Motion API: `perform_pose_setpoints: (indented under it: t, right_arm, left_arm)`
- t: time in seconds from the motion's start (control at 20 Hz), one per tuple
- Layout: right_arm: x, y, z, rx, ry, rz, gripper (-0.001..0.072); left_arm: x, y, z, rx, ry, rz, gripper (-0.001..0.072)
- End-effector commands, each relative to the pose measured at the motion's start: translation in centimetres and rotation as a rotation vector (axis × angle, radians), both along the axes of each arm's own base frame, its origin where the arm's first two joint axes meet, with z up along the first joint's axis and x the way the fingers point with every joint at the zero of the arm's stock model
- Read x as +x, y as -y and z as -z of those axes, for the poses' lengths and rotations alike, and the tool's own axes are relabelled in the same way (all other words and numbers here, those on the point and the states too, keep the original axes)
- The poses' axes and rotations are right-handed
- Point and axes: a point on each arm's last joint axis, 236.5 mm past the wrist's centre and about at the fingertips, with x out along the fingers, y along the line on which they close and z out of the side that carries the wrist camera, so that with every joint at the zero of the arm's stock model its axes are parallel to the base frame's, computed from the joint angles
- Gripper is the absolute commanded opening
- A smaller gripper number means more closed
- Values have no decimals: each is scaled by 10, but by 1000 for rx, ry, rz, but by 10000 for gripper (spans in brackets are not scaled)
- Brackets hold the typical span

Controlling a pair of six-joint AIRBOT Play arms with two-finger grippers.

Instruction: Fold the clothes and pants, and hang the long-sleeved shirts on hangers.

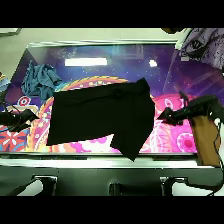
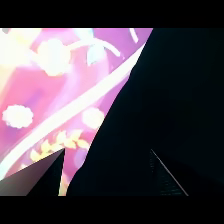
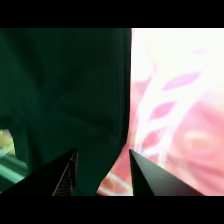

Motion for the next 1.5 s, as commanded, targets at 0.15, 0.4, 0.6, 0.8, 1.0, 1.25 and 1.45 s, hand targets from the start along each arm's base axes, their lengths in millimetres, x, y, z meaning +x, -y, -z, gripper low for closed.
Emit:
perform_pose_setpoints:
  t: [0.15,0.4,0.6,0.8,1.0,1.25,1.45]
  right_arm:
    - [-31,-15,37,37,-6,19,379]
    - [-8,-18,41,37,60,72,379]
    - [-21,-52,59,39,15,-39,223]
    - [-21,-49,54,12,34,-55,31]
    - [-17,-48,37,-1,72,-46,31]
    - [-13,-47,22,-8,113,-40,32]
    - [-18,-50,20,6,94,-43,32]
  left_arm:
    - [-13,5,4,-9,-21,0,613]
    - [-18,8,4,-22,-42,7,613]
    - [-38,20,6,-70,-122,34,614]
    - [-57,18,15,-144,-122,86,616]
    - [-78,25,42,-290,-98,7,616]
    - [-83,38,65,-323,-100,10,614]
    - [-85,47,79,-353,-140,40,598]
